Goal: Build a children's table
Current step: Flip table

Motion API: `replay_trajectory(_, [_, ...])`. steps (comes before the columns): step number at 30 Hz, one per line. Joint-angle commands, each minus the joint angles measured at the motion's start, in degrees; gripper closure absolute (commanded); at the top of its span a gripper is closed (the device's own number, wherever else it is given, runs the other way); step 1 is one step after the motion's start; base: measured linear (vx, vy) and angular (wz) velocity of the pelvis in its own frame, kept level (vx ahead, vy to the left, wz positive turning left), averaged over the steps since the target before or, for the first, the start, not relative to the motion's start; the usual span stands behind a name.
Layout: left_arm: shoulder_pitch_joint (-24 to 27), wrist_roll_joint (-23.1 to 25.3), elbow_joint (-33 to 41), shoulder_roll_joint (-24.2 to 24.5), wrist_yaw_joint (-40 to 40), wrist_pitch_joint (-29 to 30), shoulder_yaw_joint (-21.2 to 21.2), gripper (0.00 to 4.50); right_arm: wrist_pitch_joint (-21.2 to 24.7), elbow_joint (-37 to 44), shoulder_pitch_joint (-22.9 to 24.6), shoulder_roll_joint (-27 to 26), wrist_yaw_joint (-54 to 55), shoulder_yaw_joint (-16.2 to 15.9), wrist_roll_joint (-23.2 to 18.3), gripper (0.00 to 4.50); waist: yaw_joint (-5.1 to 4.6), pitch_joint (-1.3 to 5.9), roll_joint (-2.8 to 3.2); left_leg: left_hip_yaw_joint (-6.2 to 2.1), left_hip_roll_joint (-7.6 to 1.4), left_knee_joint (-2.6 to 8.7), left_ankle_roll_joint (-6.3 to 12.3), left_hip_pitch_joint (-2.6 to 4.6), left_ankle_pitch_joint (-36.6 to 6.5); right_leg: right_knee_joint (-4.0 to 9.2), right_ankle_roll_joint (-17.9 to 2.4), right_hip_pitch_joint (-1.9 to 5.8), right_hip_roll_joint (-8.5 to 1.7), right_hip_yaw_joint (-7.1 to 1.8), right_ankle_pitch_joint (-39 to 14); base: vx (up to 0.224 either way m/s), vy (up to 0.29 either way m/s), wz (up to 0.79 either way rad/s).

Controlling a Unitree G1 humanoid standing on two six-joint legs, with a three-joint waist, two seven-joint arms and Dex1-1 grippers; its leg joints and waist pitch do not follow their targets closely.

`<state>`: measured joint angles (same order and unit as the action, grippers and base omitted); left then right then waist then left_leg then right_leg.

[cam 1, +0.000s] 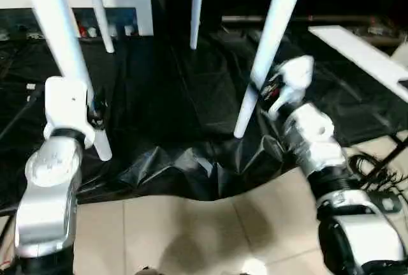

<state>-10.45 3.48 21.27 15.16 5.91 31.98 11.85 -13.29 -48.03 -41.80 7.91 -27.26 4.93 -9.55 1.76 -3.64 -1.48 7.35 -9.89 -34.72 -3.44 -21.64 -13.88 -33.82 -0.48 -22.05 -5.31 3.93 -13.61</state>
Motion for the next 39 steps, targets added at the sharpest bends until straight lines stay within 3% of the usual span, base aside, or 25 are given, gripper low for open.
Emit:
replay_trajectory(1, [1.47,-0.51,1.5,-0.56,-0.26,-0.81,0.41,1.4,-0.9,1.41,0.81,0.33,-0.92,-0.14,-0.39,1.37,-0.02,3.33,0.4,-0.17,-2.51,5.63,-1.49,0.8,-18.62,4.44,-8.04,1.31,-3.09,-2.07,-17.0,0.0,0.0,0.0])
replay_trajectory(2, [2.41,-0.48,2.27,-0.89,-0.59,-1.04,1.15,1.26,-1.01,2.91,1.84,0.21,-0.92,0.02,-0.73,1.3,0.14,3.34,0.44,-0.02,-2.62,5.58,-0.86,0.7,-16.78,4.24,-8.42,1.35,-3.13,-2.15,-16.0,0.0,0.0,0.0])
replay_trajectory(3, [4.22,-0.67,3.81,-1.18,-0.58,-1.35,2.06,1.26,0.43,8.16,5.26,-0.13,-0.95,0.11,-1.77,1.3,0.36,3.13,0.42,0.66,-2.83,5.74,0.15,0.63,-16.42,4.49,-8.03,1.05,-2.92,-2.2,-17.71,0.0,0.0,0.0])
replay_trajectory(4, [4.22,-0.67,3.81,-1.18,-0.58,-1.35,2.06,1.22,0.43,8.16,5.26,-0.13,-0.95,0.11,-1.77,1.25,0.36,3.13,0.42,0.66,-2.83,5.74,0.15,0.63,-16.42,4.49,-8.03,1.05,-2.92,-2.2,-17.71,0.0,0.0,0.0])
replay_trajectory(5, [6.34,-1.11,5.42,-1.8,-0.47,-1.64,2.82,1.2,1.55,12.62,8.35,-0.32,-0.89,-0.07,-2.32,1.17,0.2,3.23,0.58,0.84,-2.88,5.77,-0.62,0.74,-19.94,4.62,-6.81,0.33,-2.44,-2.17,-20.88,0.0,0.0,0.0])
replay_trajectory(6, [7.66,-1.3,6.18,-2.1,-0.31,-2.13,2.97,1.09,2.21,15.22,10.23,-0.38,-0.76,-0.27,-2.55,1.05,0.39,3.32,0.62,0.86,-3.04,5.97,-1.2,0.46,-19.74,4.57,-6.06,0.45,-2.36,-2.2,-19.98,0.052,-0.015,-0.05])
replay_trajectory(7, [9.58,-1.92,7.01,-2.72,-0.27,-3.38,3.32,0.81,3.15,18.98,13.04,-0.63,-0.31,-0.41,-3.1,0.88,0.3,3.42,-0.19,0.95,-3.14,5.99,-1.08,0.23,-19.07,4.47,-5.9,0.52,-2.34,-2.19,-19.0,0.052,-0.015,-0.05])
replay_trajectory(8, [9.58,-1.92,7.01,-2.72,-0.27,-3.38,3.32,0.81,3.15,18.98,13.04,-0.63,-0.31,-0.41,-3.1,0.88,0.63,3.46,0.23,1.01,-3.2,6.03,-0.97,0.21,-17.8,4.25,-5.81,0.51,-2.23,-2.28,-17.12,0.064,-0.012,-0.03])
replay_trajectory(9, [11.06,-3.03,7.4,-3.65,-0.26,-4.35,4.03,0.76,4.48,22.27,15.26,-1.08,0.28,-0.17,-4.03,0.74,0.38,3.44,-0.04,1.12,-3.15,6.05,-0.7,-0.02,-17.47,4.18,-5.9,0.49,-2.08,-2.3,-16.17,0.071,-0.015,-0.03])
replay_trajectory(11, [13.63,-4.02,7.31,-3.98,0.8,-7.95,3.87,0.73,5.48,26.71,18.27,-1.47,1.84,-0.03,-3.99,0.66,0.52,3.55,0.03,1.19,-3.13,5.93,-0.4,-0.2,-15.61,4.14,-5.82,0.54,-2.06,-2.39,-14.47,0.075,-0.016,-0.04])
replay_trajectory(13, [18.1,-7.71,6.51,-6.23,3.36,-14.28,4.2,0.37,7.03,35.42,24.32,-1.92,3.57,-0.96,-3.4,0.5,0.63,3.58,-0.15,1.44,-3.13,5.83,-0.16,-0.26,-13.8,4.1,-5.79,0.55,-2.02,-2.6,-12.67,0.097,-0.018,-0.01])
replay_trajectory(15, [20.36,-8.8,5.9,-7.02,4.71,-17.0,3.98,0.37,8.01,40.23,27.66,-2.12,4.47,-1.72,-2.99,0.5,0.71,4.14,-0.01,1.54,-3.11,5.5,0.11,-0.21,-9.17,3.38,-6.22,0.97,-1.74,-2.66,-5.51,0.109,-0.009,-0.02])
replay_trajectory(17, [22.89,-9.9,6.05,-8.15,5.91,-18.56,3.46,0.37,10.55,46.53,31.9,-2.4,5.33,-2.43,-3.79,0.5,0.5,4.26,0.14,1.65,-2.99,5.06,1.18,-0.3,-2.88,2.21,-7.6,1.46,-1.2,-2.56,5.51,0.098,-0.003,-0.05])
replay_trajectory(20, [26.64,-10.37,8.25,-8.55,7.44,-18.37,1.18,0.37,15.83,55.81,38.57,-1.62,5.9,-3.84,-4.26,0.5,0.61,3.9,-0.01,2.06,-3.14,4.89,1.74,0.04,-1.6,2.15,-7.8,1.73,-1.08,-2.76,9.33,0.072,0.002,-0.02])
replay_trajectory(21, [28.27,-12.77,9.55,-9.51,8.33,-16.63,0.76,0.37,21.75,59.53,42.21,-0.26,6.07,-4.88,-5.05,0.5,0.74,3.82,0.07,2.12,-3.23,5.07,1.06,0.28,-3.26,2.29,-7.65,1.8,-1.09,-2.78,7.48,0.0,0.0,0.0])
replay_trajectory(24, [30.52,-12.92,10.6,-9.45,8.6,-16.92,-0.9,0.37,26.2,62.52,45.82,1.59,5.39,-5.83,-5.89,0.5,0.91,3.41,-0.12,2.25,-3.41,5.52,-0.2,0.39,-8.35,2.88,-6.6,1.59,-1.13,-2.94,1.02,0.0,0.0,0.0])
replay_trajectory(26, [31.83,-12.48,10.88,-9.87,8.13,-17.52,-1.2,0.37,28.39,63.62,47.42,2.59,4.54,-6.37,-7.05,0.5,0.96,3.07,-0.26,2.2,-3.48,5.84,-1.18,0.32,-12.84,3.54,-4.86,1.43,-1.3,-3.06,-6.16,0.0,0.0,0.0])
replay_trajectory(29, [33.32,-11.95,10.94,-10.26,7.9,-18.45,-1.75,0.37,31.74,65.02,48.05,2.82,4.58,-6.43,-8.67,0.5,0.79,2.47,-0.53,1.9,-3.28,6.03,-2.51,0.6,-19.42,4.92,-0.89,0.52,-1.47,-3.41,-19.81,0.0,0.0,0.0])
replay_trajectory(33, [34.93,-10.99,10.63,-9.93,7.0,-17.7,-0.65,0.37,35.81,66.79,48.25,4.13,4.43,-7.83,-7.4,0.5,0.34,2.32,-0.75,1.54,-3.09,6.08,-3.12,0.66,-21.39,5.33,1.42,0.08,-1.22,-3.48,-24.72,0.0,0.0,0.0])
replay_trajectory(39, [33.57,-10.96,8.58,-9.54,3.6,-17.43,3.91,0.37,36.39,66.53,47.02,4.56,4.26,-8.29,-7.39,0.5,0.06,2.63,-1.03,1.42,-2.86,5.79,-3.18,1.02,-22.63,5.62,2.12,-0.31,-1.03,-3.36,-25.43,0.0,0.0,0.0])
